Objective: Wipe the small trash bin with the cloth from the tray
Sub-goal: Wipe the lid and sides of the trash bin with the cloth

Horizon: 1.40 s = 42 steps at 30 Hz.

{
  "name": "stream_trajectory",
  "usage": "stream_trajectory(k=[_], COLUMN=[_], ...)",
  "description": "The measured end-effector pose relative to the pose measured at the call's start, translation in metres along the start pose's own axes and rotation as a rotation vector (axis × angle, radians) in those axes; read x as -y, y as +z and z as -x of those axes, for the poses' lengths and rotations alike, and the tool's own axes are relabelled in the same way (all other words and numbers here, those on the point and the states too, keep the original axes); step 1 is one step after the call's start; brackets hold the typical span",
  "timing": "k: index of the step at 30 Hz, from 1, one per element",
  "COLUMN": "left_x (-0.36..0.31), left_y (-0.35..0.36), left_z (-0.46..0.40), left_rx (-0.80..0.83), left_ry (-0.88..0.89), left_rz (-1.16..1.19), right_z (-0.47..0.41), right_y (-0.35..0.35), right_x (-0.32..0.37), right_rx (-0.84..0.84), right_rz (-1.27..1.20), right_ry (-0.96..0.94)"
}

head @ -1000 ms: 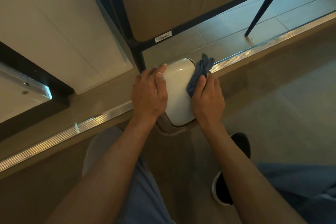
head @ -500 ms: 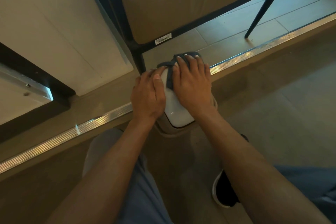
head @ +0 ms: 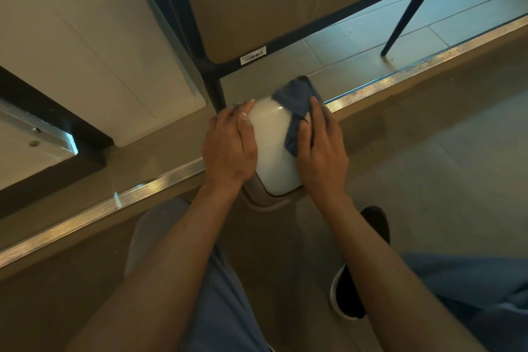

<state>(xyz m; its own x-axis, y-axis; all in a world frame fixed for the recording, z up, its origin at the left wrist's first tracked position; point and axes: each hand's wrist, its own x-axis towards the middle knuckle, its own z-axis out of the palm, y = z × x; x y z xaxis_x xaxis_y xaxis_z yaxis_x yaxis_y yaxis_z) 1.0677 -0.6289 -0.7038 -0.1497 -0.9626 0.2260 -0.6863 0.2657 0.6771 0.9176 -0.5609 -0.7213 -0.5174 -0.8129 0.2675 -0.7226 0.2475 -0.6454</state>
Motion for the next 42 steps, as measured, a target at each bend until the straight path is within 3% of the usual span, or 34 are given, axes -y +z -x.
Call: stream_trajectory(k=[4, 7, 10, 13, 15, 18, 21, 24, 28, 31, 35, 39, 42], left_x=[0.000, -0.004, -0.006, -0.005, -0.006, -0.007, -0.007, -0.007, -0.007, -0.007, -0.009, -0.009, -0.008], left_y=[0.001, 0.002, 0.002, 0.003, 0.003, 0.003, 0.002, 0.002, 0.005, 0.007, 0.007, 0.007, 0.007], left_z=[-0.001, 0.001, 0.001, 0.001, 0.002, 0.002, 0.002, 0.002, 0.003, 0.004, 0.004, 0.004, 0.002], left_rx=[0.006, 0.001, 0.003, -0.003, -0.008, -0.008, -0.019, -0.022, -0.024, -0.030, -0.039, -0.050, -0.037], left_ry=[0.011, 0.001, -0.012, -0.023, -0.027, -0.033, -0.027, -0.019, -0.015, -0.029, -0.040, -0.041, -0.033], left_rz=[-0.016, -0.021, -0.023, -0.023, -0.023, -0.038, -0.041, -0.037, -0.047, -0.039, -0.033, -0.039, -0.053], right_z=[-0.014, -0.057, -0.092, -0.098, -0.080, -0.028, 0.009, -0.003, -0.053, -0.068, -0.022, 0.016, 0.007], right_y=[-0.008, -0.015, -0.012, -0.013, -0.021, -0.025, -0.012, -0.005, -0.016, -0.016, 0.000, 0.009, 0.011], right_x=[0.003, 0.014, 0.022, 0.016, 0.007, -0.006, -0.015, -0.001, 0.021, 0.032, 0.012, -0.009, -0.004], right_rx=[0.079, 0.230, 0.428, 0.466, 0.416, 0.190, 0.025, -0.035, 0.113, 0.184, -0.058, -0.157, -0.142], right_rz=[-0.136, -0.043, 0.201, 0.157, -0.062, -0.329, -0.236, -0.149, -0.061, -0.022, -0.077, -0.163, -0.152], right_ry=[0.262, 0.347, 0.195, 0.112, 0.162, 0.338, 0.319, 0.396, 0.523, 0.440, 0.229, 0.335, 0.350])
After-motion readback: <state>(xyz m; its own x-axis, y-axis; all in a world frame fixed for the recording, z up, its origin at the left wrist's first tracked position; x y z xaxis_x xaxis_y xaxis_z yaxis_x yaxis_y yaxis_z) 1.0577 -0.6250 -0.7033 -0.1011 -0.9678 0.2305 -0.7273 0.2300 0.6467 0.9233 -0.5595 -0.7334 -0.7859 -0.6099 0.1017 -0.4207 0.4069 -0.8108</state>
